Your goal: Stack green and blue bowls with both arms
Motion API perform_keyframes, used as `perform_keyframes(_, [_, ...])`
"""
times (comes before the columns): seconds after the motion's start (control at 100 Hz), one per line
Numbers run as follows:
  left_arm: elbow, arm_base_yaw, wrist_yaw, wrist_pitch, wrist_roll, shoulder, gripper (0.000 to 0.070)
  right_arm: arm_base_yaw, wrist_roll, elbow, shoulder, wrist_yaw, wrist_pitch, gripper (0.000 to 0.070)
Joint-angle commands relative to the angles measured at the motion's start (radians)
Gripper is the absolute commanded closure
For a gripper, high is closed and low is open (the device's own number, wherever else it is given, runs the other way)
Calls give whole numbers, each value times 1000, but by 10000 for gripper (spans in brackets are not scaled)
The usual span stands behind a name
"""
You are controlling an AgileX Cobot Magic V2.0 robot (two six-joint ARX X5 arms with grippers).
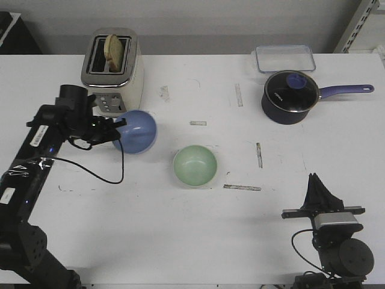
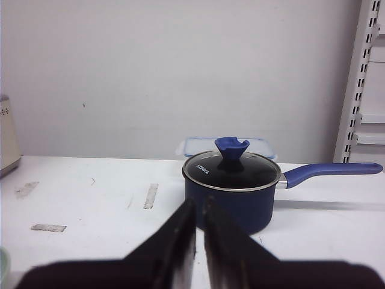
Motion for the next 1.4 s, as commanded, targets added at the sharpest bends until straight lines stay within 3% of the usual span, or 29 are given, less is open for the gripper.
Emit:
perform_keyframes(0.0, [30, -61, 6, 21, -47, 11, 700, 1, -5, 5, -2, 0, 10, 688])
perform_keyframes(0.28, [31, -319, 6, 119, -191, 37, 699, 1, -5, 5, -2, 0, 10, 688])
perform_keyframes(0.52, [31, -446, -1, 156, -197, 100, 697, 1, -5, 5, -2, 0, 10, 688])
perform_keyframes(0.81, [31, -469, -10, 156, -201, 155, 678, 1, -5, 5, -2, 0, 10, 688])
perform_keyframes(0.97, [31, -473, -11, 158, -200, 153, 531, 1, -5, 5, -2, 0, 10, 688])
perform_keyframes(1.39, [31, -473, -10, 156, -196, 71, 527, 1, -5, 5, -2, 0, 10, 688])
